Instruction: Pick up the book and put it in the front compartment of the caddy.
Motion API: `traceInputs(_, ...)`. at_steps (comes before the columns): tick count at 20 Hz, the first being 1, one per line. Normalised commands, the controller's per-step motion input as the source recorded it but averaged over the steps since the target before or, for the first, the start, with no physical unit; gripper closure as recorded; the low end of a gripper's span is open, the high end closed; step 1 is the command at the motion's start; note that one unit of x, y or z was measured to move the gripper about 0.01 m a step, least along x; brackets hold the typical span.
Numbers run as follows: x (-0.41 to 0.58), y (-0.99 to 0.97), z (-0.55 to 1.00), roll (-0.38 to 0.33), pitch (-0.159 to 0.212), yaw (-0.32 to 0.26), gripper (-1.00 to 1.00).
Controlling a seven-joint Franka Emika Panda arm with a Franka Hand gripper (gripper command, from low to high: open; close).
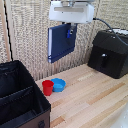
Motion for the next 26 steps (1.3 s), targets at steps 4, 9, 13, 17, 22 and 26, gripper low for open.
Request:
traceInputs(4, 0.0, 0.81, 0.03, -0.017, 0.073, -0.073, 1.0)
traceInputs(9, 0.0, 0.81, 0.06, -0.014, 0.063, -0.079, 1.0)
traceInputs(13, 0.0, 0.81, 0.09, -0.015, 0.045, -0.088, 1.0)
traceInputs(17, 0.0, 0.81, 0.1, -0.015, 0.04, -0.089, 1.0)
traceInputs(22, 0.0, 0.81, 0.11, -0.013, 0.036, -0.091, 1.0)
traceInputs(26, 0.0, 0.81, 0.11, -0.013, 0.037, -0.09, 1.0)
